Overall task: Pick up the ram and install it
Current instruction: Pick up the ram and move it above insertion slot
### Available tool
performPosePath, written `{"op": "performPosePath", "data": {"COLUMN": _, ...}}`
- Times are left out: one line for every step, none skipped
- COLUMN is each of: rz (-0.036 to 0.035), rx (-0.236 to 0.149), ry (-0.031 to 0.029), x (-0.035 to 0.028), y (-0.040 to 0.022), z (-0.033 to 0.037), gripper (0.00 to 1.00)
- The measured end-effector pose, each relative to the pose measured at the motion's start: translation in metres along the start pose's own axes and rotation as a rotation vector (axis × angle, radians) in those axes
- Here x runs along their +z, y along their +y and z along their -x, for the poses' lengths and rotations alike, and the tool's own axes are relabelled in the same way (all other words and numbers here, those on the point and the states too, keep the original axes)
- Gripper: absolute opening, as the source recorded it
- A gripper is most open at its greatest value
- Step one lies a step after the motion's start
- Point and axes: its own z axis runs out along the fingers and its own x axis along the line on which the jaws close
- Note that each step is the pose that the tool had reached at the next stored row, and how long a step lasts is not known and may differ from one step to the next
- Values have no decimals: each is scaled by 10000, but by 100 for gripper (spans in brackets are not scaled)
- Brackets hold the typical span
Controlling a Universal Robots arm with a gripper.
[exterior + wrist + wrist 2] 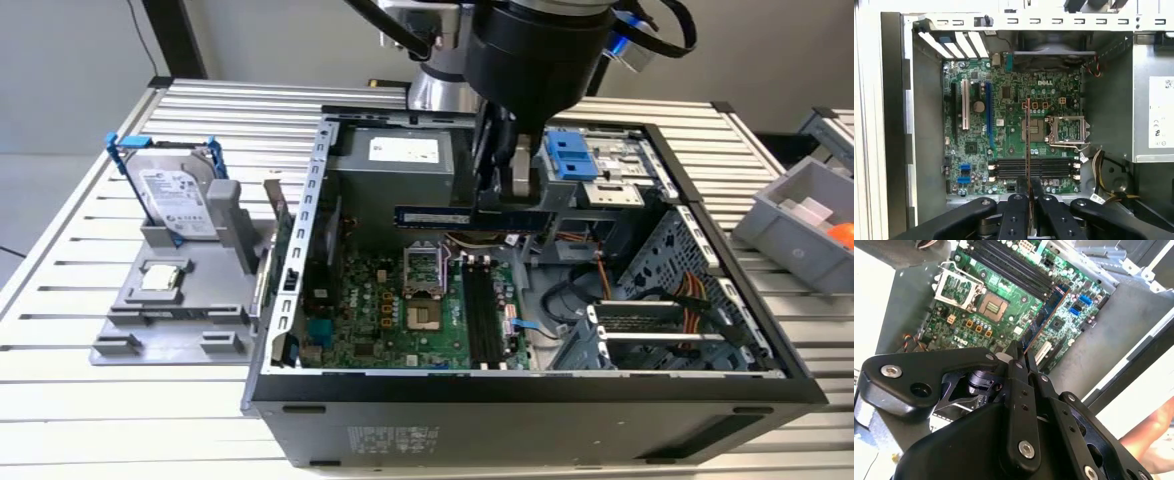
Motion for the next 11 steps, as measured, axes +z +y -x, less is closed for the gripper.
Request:
{"op": "performPosePath", "data": {"rz": 0, "rx": 0, "ry": -1, "x": 0, "y": -20, "z": 1, "gripper": 0}}
{"op": "performPosePath", "data": {"rz": 0, "rx": 1, "ry": 0, "x": -1, "y": -39, "z": 2, "gripper": 0}}
{"op": "performPosePath", "data": {"rz": 0, "rx": 1, "ry": 0, "x": -1, "y": -56, "z": 3, "gripper": 0}}
{"op": "performPosePath", "data": {"rz": 0, "rx": 1, "ry": 0, "x": -2, "y": -75, "z": 3, "gripper": 0}}
{"op": "performPosePath", "data": {"rz": 0, "rx": 1, "ry": 0, "x": -2, "y": -94, "z": 4, "gripper": 0}}
{"op": "performPosePath", "data": {"rz": 0, "rx": 0, "ry": 0, "x": -3, "y": -114, "z": 5, "gripper": 0}}
{"op": "performPosePath", "data": {"rz": 1, "rx": 0, "ry": 0, "x": -3, "y": -132, "z": 6, "gripper": 0}}
{"op": "performPosePath", "data": {"rz": 0, "rx": 0, "ry": 0, "x": -4, "y": -151, "z": 7, "gripper": 0}}
{"op": "performPosePath", "data": {"rz": 1, "rx": 0, "ry": 0, "x": -4, "y": -168, "z": 7, "gripper": 0}}
{"op": "performPosePath", "data": {"rz": 1, "rx": 1, "ry": 0, "x": -5, "y": -185, "z": 8, "gripper": 0}}
{"op": "performPosePath", "data": {"rz": 1, "rx": 0, "ry": 0, "x": -5, "y": -199, "z": 9, "gripper": 0}}
